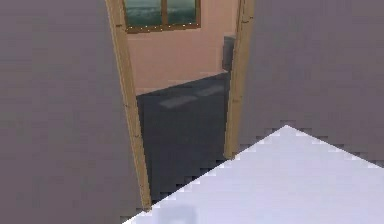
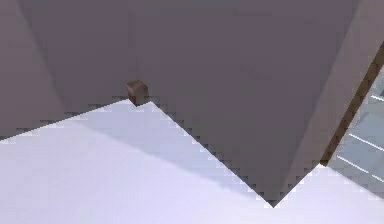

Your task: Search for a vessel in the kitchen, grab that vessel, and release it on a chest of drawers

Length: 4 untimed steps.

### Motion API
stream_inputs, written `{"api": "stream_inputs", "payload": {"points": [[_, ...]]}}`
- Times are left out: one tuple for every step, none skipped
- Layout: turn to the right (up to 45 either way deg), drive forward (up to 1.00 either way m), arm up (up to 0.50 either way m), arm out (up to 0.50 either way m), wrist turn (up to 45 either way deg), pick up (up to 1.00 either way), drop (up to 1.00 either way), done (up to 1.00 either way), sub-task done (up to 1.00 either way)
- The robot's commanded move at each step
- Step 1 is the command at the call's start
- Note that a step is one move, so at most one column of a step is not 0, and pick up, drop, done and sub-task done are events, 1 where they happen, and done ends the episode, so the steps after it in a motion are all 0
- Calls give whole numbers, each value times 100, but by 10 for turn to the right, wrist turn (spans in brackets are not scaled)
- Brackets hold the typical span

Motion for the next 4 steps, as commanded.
{"api": "stream_inputs", "payload": {"points": [[30,0,0,0,0,0,0,0,0],[270,0,0,0,0,0,0,0,0],[0,80,0,0,0,0,0,0,0],[-450,0,0,0,0,0,0,0,0]]}}
